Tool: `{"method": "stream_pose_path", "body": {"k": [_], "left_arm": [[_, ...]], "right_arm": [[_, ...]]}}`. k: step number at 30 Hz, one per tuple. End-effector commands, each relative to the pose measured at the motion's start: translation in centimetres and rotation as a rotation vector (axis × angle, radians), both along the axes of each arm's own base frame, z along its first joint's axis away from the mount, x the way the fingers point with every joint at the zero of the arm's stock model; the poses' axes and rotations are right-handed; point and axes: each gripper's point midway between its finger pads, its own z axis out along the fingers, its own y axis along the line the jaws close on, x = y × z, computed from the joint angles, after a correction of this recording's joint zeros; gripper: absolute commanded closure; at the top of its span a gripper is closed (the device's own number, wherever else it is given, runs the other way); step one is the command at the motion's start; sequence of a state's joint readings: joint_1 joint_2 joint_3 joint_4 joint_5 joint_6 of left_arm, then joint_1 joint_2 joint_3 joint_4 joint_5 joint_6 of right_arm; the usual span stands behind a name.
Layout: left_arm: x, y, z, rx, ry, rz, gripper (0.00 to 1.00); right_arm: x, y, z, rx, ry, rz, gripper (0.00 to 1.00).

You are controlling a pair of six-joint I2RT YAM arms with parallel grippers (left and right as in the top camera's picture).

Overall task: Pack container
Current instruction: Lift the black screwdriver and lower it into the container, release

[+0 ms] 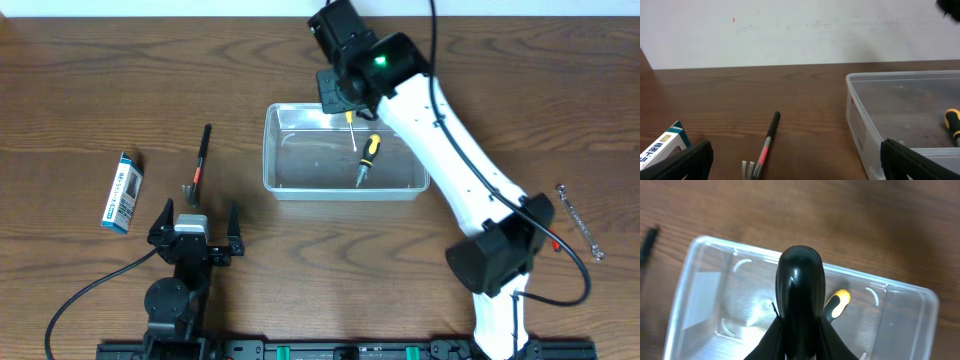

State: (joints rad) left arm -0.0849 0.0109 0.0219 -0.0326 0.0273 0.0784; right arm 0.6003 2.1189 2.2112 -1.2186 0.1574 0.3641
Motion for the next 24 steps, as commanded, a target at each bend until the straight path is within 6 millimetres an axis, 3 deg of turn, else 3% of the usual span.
{"method": "stream_pose_path", "body": {"k": [1,8,14,24], "left_arm": [[-0.1,0.3,-1.7,0.003,0.051,0.015,0.02],[-0.1,0.3,-1.7,0.003,0.051,0.015,0.02],[-0.1,0.3,-1.7,0.003,0.051,0.015,0.02],[-0.1,0.3,-1.7,0.003,0.051,0.015,0.02]], "right_arm": [[0.0,0.9,-3.4,-0.072,0.052,0.060,0.97],[-1.1,1.0,-8.5,-0.144,0.182,0.083,0.97],[-2.1,1.4,-11.4,-0.181,0.254,0.095,0.98],[-2.8,2.5,-12.6,-0.182,0.270,0.088,0.96]]}}
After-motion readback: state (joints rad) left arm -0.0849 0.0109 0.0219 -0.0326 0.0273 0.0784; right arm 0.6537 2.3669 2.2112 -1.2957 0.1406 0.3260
